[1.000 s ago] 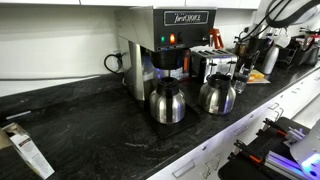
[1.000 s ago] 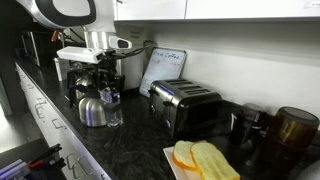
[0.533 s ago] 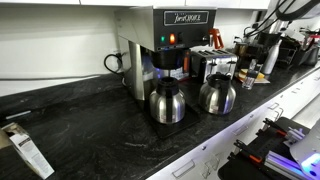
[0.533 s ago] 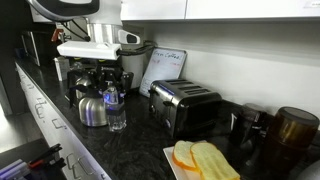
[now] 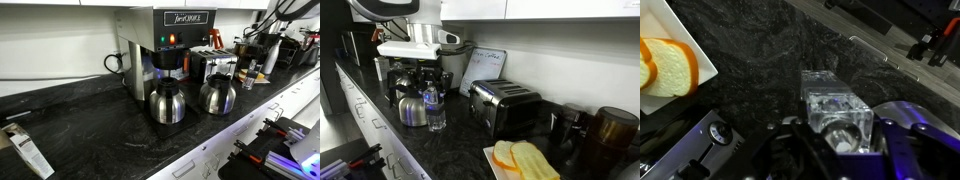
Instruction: Move the square container to the right
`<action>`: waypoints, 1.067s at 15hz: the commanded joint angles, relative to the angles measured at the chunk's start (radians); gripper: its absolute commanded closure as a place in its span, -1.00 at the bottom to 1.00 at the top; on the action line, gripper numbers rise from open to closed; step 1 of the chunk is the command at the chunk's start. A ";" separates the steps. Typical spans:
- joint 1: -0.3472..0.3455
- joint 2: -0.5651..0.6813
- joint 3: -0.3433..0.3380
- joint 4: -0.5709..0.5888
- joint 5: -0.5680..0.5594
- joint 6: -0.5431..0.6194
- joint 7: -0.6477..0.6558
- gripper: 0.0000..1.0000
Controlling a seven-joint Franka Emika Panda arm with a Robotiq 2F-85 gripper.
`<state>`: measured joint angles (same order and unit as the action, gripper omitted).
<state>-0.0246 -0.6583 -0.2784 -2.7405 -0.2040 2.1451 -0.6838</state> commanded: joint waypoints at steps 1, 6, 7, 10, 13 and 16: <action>-0.011 0.001 0.011 0.001 0.008 -0.001 -0.006 -0.02; -0.003 0.020 -0.028 0.010 0.017 0.002 -0.071 0.48; -0.003 0.030 -0.041 0.014 0.011 0.003 -0.104 0.48; 0.005 0.062 -0.089 0.029 0.014 -0.022 -0.265 0.48; -0.025 0.114 -0.107 0.046 -0.006 -0.032 -0.392 0.48; -0.077 0.165 -0.098 0.069 -0.031 -0.038 -0.439 0.48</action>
<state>-0.0558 -0.5539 -0.3956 -2.7234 -0.2111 2.1450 -1.0686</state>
